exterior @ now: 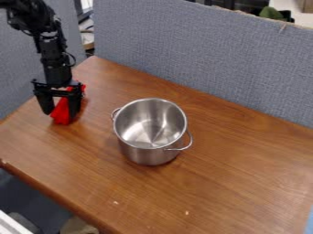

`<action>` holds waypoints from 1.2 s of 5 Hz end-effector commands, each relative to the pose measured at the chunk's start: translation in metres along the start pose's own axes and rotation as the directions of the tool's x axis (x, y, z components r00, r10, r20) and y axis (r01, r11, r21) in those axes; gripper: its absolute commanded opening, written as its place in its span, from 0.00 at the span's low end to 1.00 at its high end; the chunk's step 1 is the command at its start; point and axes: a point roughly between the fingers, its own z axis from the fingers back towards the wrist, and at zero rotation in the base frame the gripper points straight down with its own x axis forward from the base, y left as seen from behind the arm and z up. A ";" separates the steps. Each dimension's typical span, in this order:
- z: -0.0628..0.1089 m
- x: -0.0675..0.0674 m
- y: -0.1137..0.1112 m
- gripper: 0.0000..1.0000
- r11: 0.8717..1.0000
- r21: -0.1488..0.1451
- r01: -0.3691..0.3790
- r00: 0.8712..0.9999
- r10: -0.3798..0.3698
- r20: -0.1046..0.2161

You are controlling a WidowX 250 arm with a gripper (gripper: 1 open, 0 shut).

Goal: Put the red object in the metal pot

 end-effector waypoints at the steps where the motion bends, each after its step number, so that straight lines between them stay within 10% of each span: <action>1: 0.016 0.005 0.009 1.00 1.000 0.006 -0.020 0.998 0.019 0.055; 6: 0.018 0.011 0.011 1.00 0.999 -0.029 -0.019 0.997 0.021 0.080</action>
